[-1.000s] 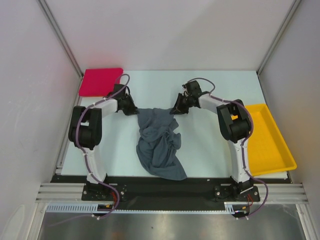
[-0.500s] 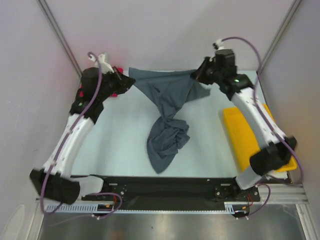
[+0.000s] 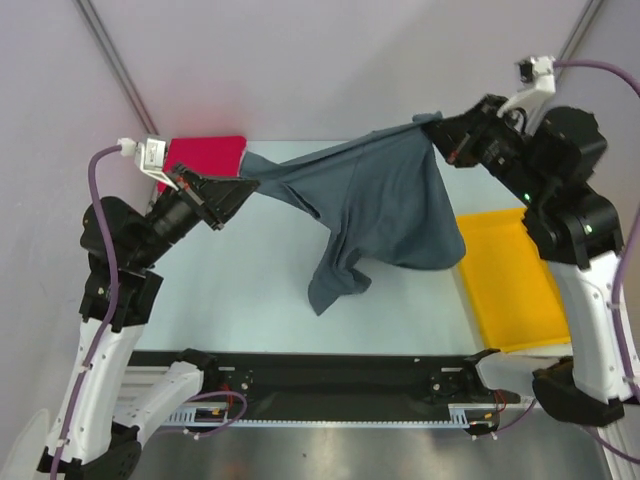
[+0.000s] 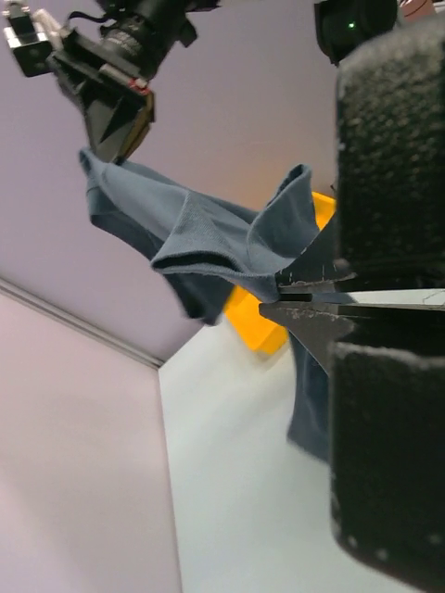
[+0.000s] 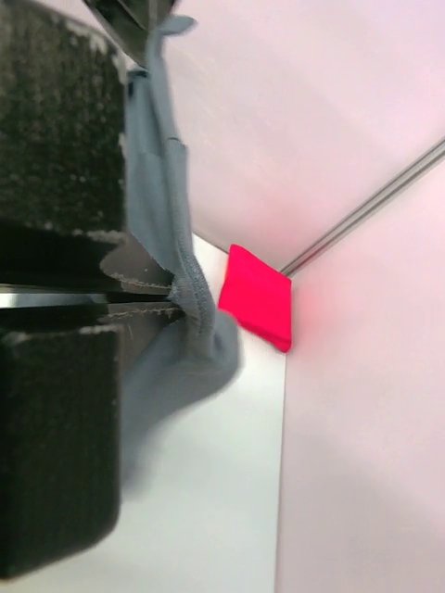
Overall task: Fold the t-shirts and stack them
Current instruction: Flatten the tshirt out
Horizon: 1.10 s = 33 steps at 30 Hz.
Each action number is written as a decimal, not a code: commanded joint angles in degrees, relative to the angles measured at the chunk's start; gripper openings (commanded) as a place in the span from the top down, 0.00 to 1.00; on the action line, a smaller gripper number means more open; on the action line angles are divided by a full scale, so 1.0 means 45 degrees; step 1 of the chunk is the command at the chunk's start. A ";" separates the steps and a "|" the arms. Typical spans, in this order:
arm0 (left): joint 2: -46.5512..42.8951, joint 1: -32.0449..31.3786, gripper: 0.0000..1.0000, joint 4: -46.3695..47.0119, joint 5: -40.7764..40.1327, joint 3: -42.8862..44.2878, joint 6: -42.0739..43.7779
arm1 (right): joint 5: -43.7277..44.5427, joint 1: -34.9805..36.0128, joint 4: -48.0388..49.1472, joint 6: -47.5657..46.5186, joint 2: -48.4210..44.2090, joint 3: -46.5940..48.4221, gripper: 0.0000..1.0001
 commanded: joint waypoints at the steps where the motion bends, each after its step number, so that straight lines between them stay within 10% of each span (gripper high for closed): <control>1: -0.0566 0.0276 1.00 -0.0495 -0.1180 -0.0647 -0.0264 | 0.1351 -0.0159 0.1463 -0.1110 0.2396 0.1052 1.00; 7: -0.1542 0.0275 1.00 -0.4417 -0.6096 -0.1526 -0.0575 | -0.0565 0.1501 0.2853 -0.1151 0.8626 0.4213 1.00; 13: -0.2402 0.0314 0.99 -0.6883 -1.0489 -0.4121 -0.1511 | -0.1739 0.2655 -0.1633 -0.0465 1.4925 1.0472 0.53; 20: -0.2208 0.0353 1.00 -0.6025 -1.0361 -0.6409 -0.1182 | -0.0433 0.2032 -0.1509 -0.2555 0.8100 -0.1136 0.28; 25: -0.1895 0.0353 1.00 -0.6220 -0.9971 -0.6488 -0.1045 | -0.1270 0.0275 -0.0471 -0.2127 0.3433 -0.8476 0.27; 30: -0.1993 0.0392 1.00 -0.6162 -0.9211 -0.6313 -0.1260 | -0.0432 -0.0059 0.0604 -0.1854 0.2505 -1.1029 0.31; 33: -0.1934 0.0373 1.00 -0.6394 -0.8994 -0.5788 -0.1338 | -0.1036 -0.0565 0.1658 -0.1561 0.2894 -1.1656 0.50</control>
